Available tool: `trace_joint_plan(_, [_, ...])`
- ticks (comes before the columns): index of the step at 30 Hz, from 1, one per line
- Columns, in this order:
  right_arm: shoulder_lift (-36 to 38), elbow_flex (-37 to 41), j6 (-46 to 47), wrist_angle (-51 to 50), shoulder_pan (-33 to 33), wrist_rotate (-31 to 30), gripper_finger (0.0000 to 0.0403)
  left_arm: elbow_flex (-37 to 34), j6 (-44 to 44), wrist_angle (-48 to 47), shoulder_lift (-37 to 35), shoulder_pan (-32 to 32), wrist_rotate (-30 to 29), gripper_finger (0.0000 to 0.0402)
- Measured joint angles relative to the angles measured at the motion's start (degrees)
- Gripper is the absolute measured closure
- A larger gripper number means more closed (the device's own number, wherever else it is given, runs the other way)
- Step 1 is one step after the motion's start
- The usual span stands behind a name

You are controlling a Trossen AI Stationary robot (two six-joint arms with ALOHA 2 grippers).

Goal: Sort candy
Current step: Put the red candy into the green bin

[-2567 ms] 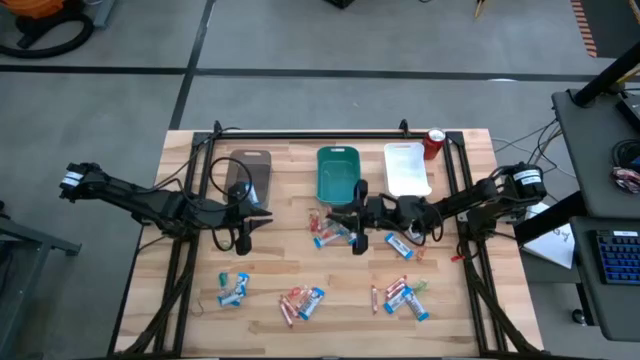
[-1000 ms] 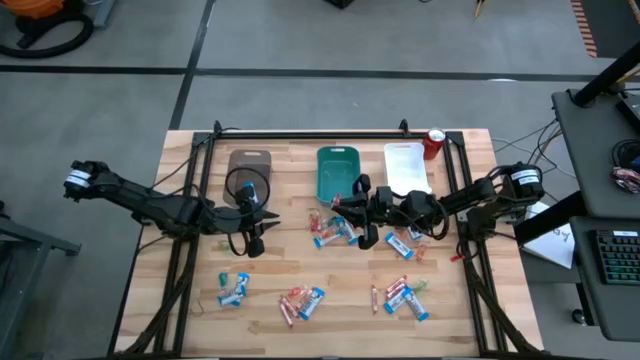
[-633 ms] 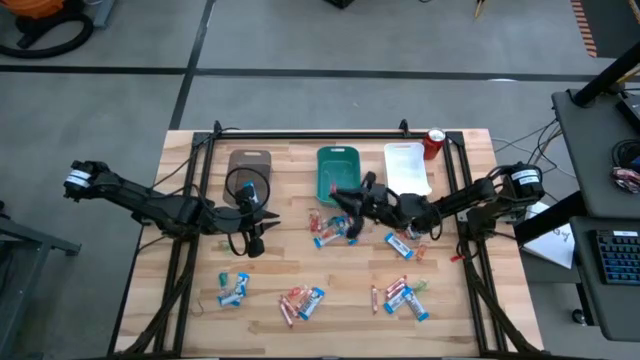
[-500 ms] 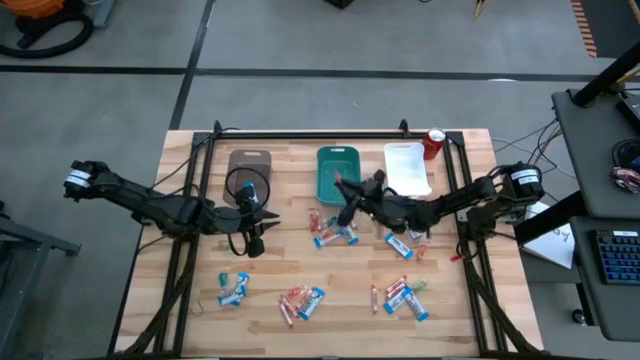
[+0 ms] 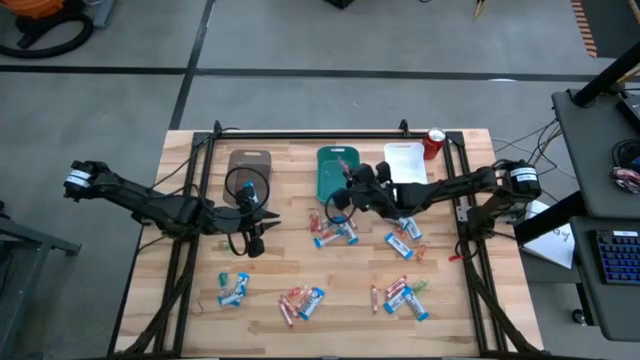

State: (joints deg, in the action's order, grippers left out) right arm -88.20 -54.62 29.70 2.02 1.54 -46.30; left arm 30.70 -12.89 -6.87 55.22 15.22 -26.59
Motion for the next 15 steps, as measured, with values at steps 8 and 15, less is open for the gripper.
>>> trace_joint_plan(8, [-0.1,-0.5,-1.0,0.0,0.0,3.0,0.0363,0.0,0.2,0.1,0.0,0.0,0.0,0.0338])
trace_joint_plan(15, [-0.1,-0.5,-0.3,0.0,0.0,5.9,0.0296,0.0,0.2,0.4,0.0,0.0,0.0,0.0338])
